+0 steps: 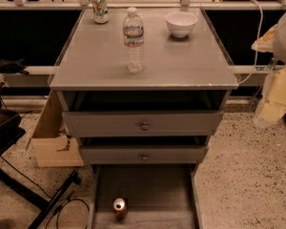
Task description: Pick coke can from bottom drawer and place on counter
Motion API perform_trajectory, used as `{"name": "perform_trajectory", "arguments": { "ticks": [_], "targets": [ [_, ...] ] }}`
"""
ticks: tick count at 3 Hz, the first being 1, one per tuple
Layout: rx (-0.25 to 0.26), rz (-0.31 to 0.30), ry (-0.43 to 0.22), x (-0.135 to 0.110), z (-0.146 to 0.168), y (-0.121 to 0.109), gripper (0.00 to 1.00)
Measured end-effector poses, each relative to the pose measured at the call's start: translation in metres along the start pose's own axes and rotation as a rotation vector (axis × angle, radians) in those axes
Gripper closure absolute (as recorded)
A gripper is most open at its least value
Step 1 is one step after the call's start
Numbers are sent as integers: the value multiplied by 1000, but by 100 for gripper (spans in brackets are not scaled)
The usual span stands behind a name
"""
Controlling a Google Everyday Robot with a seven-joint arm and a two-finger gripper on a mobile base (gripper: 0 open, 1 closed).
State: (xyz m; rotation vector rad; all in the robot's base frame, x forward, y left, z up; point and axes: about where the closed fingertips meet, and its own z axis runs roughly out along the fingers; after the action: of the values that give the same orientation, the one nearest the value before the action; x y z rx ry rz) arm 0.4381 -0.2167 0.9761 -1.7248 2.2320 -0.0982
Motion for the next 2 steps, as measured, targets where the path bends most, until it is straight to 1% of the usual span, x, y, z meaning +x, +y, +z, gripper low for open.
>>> {"name": "perform_trajectory", "arguments": {
  "ticks": [1, 2],
  "targets": [
    [6, 3, -11, 0, 1, 0, 0],
    [-2, 30, -73, 4, 18, 8, 0]
  ]
}}
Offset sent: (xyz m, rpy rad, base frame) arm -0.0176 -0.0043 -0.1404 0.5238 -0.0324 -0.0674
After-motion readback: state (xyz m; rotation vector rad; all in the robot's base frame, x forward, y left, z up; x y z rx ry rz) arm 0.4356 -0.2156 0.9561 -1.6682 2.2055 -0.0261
